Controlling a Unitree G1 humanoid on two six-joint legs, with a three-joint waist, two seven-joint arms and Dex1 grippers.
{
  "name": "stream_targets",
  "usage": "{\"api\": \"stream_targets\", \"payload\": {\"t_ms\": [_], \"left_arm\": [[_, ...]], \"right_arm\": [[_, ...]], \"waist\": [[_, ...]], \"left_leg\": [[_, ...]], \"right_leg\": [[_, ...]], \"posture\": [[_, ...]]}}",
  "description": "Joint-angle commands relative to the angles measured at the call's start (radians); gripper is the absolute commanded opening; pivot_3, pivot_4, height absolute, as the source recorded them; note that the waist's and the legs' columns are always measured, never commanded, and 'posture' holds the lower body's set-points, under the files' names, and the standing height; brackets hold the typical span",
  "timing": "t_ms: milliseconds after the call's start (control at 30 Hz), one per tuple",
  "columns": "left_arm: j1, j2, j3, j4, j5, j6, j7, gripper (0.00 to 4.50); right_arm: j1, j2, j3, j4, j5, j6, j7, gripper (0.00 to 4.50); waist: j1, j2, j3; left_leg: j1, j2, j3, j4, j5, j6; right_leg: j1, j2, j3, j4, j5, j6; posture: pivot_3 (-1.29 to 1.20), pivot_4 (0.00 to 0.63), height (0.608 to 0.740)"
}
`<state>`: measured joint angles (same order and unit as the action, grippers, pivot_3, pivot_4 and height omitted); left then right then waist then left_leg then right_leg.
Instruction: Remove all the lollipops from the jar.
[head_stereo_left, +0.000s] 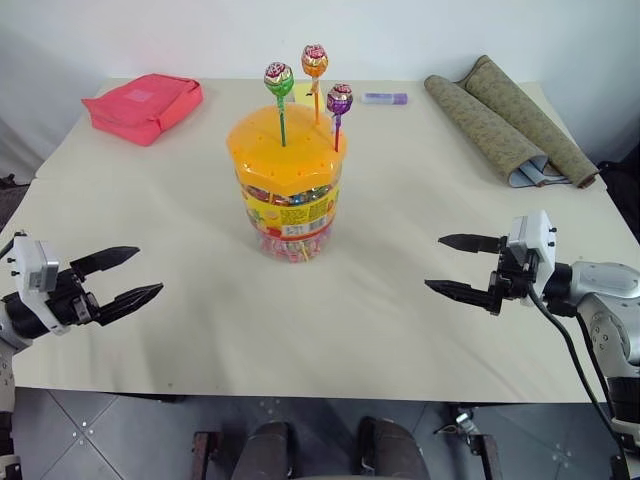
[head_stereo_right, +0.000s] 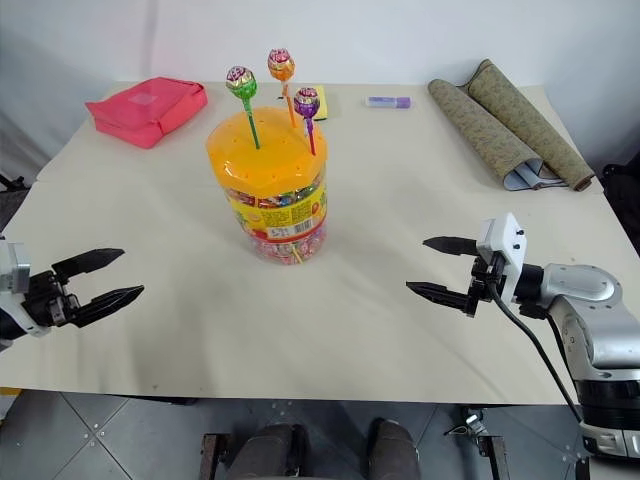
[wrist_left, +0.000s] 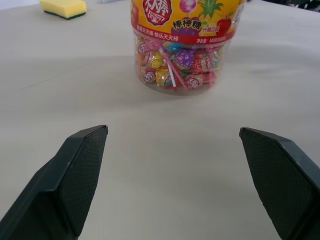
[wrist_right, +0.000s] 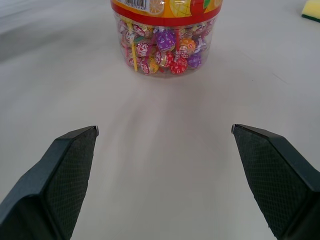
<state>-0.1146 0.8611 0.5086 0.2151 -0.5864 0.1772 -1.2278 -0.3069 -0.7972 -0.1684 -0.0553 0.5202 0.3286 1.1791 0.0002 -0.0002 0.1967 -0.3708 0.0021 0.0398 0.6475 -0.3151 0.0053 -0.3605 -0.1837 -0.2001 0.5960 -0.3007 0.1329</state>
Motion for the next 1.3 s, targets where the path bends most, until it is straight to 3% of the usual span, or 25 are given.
{"api": "stream_targets", "payload": {"t_ms": [33, 333, 600, 733, 867, 967, 1100, 1300], "left_arm": [[-0.008, 0.019, 0.007, 0.0, -0.011, 0.005, -0.023, 4.5], [0.014, 0.021, 0.051, -0.06, -0.041, 0.096, 0.041, 4.5], [0.002, 0.123, 0.118, -0.166, -0.113, 0.234, 0.023, 4.5], [-0.066, 0.168, 0.112, -0.196, -0.118, 0.223, 0.013, 4.5], [-0.29, 0.2, -0.008, -0.223, -0.126, 0.247, 0.031, 4.5], [-0.431, 0.177, -0.113, -0.194, -0.093, 0.244, 0.023, 4.5], [-0.659, 0.068, -0.254, -0.108, -0.054, 0.211, 0.017, 4.5], [-0.868, -0.07, -0.382, 0.07, 0.029, 0.163, -0.014, 4.5]], "right_arm": [[0.0, -0.02, -0.042, -0.034, 0.021, -0.01, 0.004, 4.48], [-0.013, -0.024, -0.042, -0.034, 0.028, 0.0, 0.004, 4.48], [-0.05, -0.039, -0.063, -0.088, 0.075, 0.049, -0.017, 4.48], [-0.075, -0.045, -0.088, -0.129, 0.121, 0.094, -0.028, 4.48], [-0.105, -0.076, -0.152, -0.204, 0.264, 0.187, -0.004, 4.48], [-0.121, -0.082, -0.16, -0.218, 0.285, 0.203, -0.017, 4.48], [-0.131, -0.07, -0.16, -0.238, 0.291, 0.189, -0.023, 4.48], [-0.155, -0.042, -0.164, -0.293, 0.318, 0.184, -0.08, 4.48]], "waist": [[0.0, 0.0, 0.0], [-0.001, 0.0, 0.0], [-0.001, 0.0, 0.0], [0.001, 0.0, 0.0], [0.012, -0.001, 0.001], [0.019, -0.002, 0.001], [0.025, -0.002, 0.002], [0.021, -0.003, 0.002]], "left_leg": [[0.0, 0.0, 0.0, 0.0, 0.0, 0.0], [0.0, 0.0, 0.001, 0.0, 0.0, 0.0], [0.0, 0.0, 0.001, 0.001, 0.0, 0.0], [0.0, 0.0, 0.001, 0.001, 0.0, 0.0], [0.0, 0.0, 0.001, 0.003, 0.0, 0.0], [0.0, -0.001, 0.002, 0.004, 0.0, 0.001], [0.0, -0.001, 0.006, 0.005, -0.001, 0.001], [-0.003, -0.001, 0.011, 0.006, -0.001, 0.001]], "right_leg": [[0.0, 0.0, 0.0, 0.0, 0.0, 0.0], [-0.001, 0.0, 0.001, 0.001, 0.0, 0.0], [-0.001, 0.0, 0.002, 0.002, 0.0, 0.0], [-0.002, 0.0, 0.003, 0.003, 0.0, 0.0], [-0.002, 0.0, 0.004, 0.004, 0.0, 0.0], [-0.002, 0.0, 0.006, 0.005, 0.0, 0.0], [-0.004, 0.0, 0.009, 0.007, 0.0, 0.0], [-0.012, 0.0, 0.014, 0.012, 0.0, 0.001]], "posture": [[0.0, 0.15, 0.74], [0.0, 0.15, 0.74], [0.0, 0.15, 0.74], [0.0, 0.15, 0.74], [0.0, 0.15, 0.74], [0.0, 0.15, 0.74], [0.0, 0.15, 0.74], [0.0, 0.15, 0.74]]}}
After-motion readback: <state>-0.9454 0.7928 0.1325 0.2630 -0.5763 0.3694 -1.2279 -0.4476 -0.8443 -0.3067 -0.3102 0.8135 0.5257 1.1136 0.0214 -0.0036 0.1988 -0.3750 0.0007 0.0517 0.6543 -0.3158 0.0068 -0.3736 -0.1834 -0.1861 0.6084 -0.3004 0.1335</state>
